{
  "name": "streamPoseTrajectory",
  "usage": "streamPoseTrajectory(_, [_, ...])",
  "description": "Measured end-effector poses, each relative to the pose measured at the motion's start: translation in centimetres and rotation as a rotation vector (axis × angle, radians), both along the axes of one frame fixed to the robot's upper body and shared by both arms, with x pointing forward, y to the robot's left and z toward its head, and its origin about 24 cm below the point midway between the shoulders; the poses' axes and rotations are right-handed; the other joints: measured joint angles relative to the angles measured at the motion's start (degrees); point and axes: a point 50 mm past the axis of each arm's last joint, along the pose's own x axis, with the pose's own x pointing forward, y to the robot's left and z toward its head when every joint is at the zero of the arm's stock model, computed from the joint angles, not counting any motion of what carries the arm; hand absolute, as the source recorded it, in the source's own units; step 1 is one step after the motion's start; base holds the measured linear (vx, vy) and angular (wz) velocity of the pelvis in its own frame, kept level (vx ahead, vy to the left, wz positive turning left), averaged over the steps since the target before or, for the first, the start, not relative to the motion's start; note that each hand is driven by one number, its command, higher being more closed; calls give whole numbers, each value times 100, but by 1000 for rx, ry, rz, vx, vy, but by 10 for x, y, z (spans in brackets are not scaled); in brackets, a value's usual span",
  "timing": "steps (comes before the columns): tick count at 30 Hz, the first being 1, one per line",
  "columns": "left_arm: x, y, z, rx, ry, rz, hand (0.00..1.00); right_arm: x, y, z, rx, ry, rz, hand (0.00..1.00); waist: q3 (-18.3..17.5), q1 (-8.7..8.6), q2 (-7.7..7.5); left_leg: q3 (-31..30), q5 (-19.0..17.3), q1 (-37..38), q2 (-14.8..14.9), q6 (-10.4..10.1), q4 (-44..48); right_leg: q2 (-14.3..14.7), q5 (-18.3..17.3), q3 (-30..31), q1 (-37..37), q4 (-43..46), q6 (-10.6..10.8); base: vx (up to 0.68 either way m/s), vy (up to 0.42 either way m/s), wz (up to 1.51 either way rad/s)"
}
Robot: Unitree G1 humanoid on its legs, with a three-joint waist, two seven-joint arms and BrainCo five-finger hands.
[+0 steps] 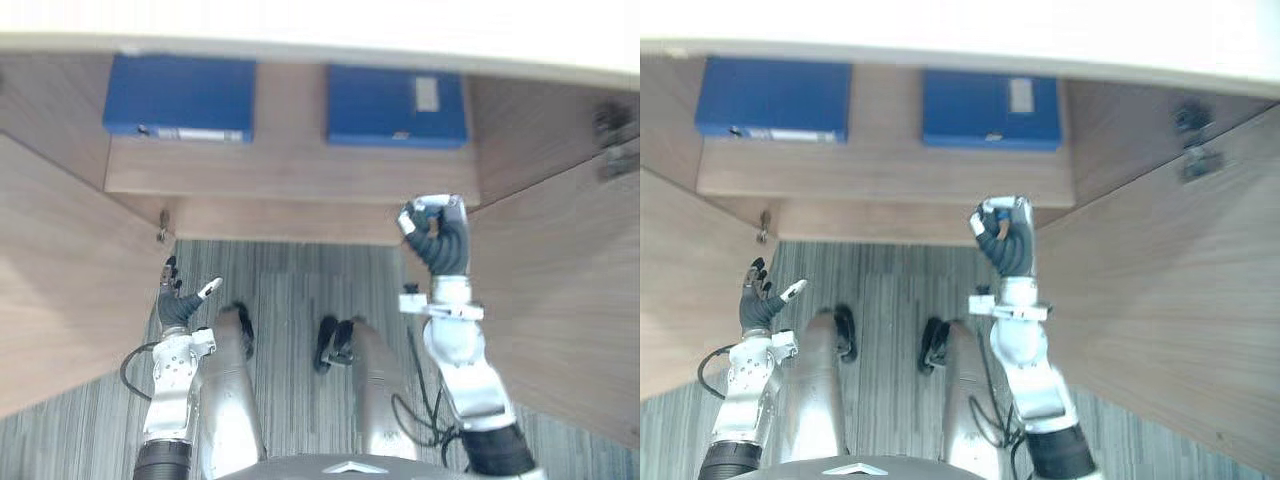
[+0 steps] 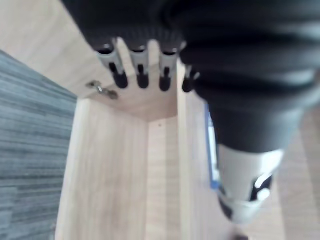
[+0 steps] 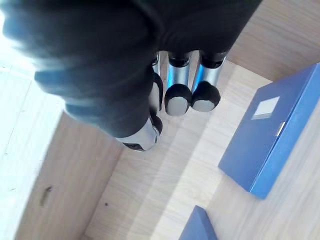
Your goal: Walk over to the cabinet, pick up the folder, carry it to the office cabinet, place the folder inside the office cabinet, then close the office cabinet door
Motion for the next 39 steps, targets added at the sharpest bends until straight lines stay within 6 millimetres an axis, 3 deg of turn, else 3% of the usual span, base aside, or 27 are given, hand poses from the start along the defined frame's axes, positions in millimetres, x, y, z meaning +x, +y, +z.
streamPoseTrajectory(4, [-13,-4,-23,-26,106,5,0,-13,6,-33,9,170,39,100,-279,-72,-36,275,9,817,10,13,-590,92,208,49,741,-758,67,137,97,-20])
streamPoseTrajectory(8, [-28,-14,-48,-19,233,-32,0,-17,-1,-89,18,430,-8,100,-618,-127,-32,588,127,1606,-19,40,-1253,181,514,183,1423,-1549,87,169,83,-23])
streamPoseTrajectory(10, [-34,-21,-62,-16,299,-71,0,-19,-9,-125,16,593,-57,100,-695,-213,-53,750,314,2170,-157,49,-1847,192,745,286,1908,-2125,127,147,47,-14])
streamPoseTrajectory(11, [-36,-23,-65,-19,317,-82,0,-21,-13,-134,13,634,-72,100,-742,-224,-57,801,376,2283,-197,43,-2012,195,812,310,1989,-2277,138,88,25,-17])
streamPoseTrajectory(13, [-44,-25,-78,-15,386,-110,0,-26,-26,-171,1,805,-137,100,-890,-319,30,955,647,2681,-313,21,-2703,262,1205,375,2394,-3100,183,85,32,-20])
streamPoseTrajectory(17, [-55,-24,-92,-11,465,-115,0,-41,-49,-214,15,1031,-244,100,-1044,-367,164,1217,1124,3388,-579,35,-3794,296,1879,524,3113,-4374,263,82,32,-21])
streamPoseTrajectory(21, [-65,-19,-103,-19,535,-89,0,-59,-56,-241,81,1184,-304,100,-1152,-371,217,1343,1398,3794,-770,58,-4406,287,2223,646,3479,-4992,299,19,24,-13])
streamPoseTrajectory(22, [-68,-18,-107,-23,559,-84,0,-66,-58,-248,95,1227,-320,0,-1205,-373,223,1343,1450,3841,-818,63,-4517,279,2269,679,3516,-5073,306,-57,26,-1])
streamPoseTrajectory(27, [-93,-13,-127,-49,700,-43,0,-93,-61,-270,190,1387,-395,0,-1400,-325,159,1369,1698,4197,-1044,6,-5170,209,2466,804,3658,-5412,351,-57,28,-10])
streamPoseTrajectory(31, [-110,-14,-136,-55,780,-42,0,-102,-67,-275,247,1420,-448,0,-1425,-291,140,1300,1820,4614,-1208,6,-5593,167,2472,929,3838,-5513,365,-62,43,-20])
streamPoseTrajectory(39, [-120,-17,-143,-63,833,-49,0,-118,-74,-283,357,1478,-530,0,-1487,-334,91,1182,1834,4773,-1387,36,-5753,38,2445,924,3987,-5551,438,-14,30,2])
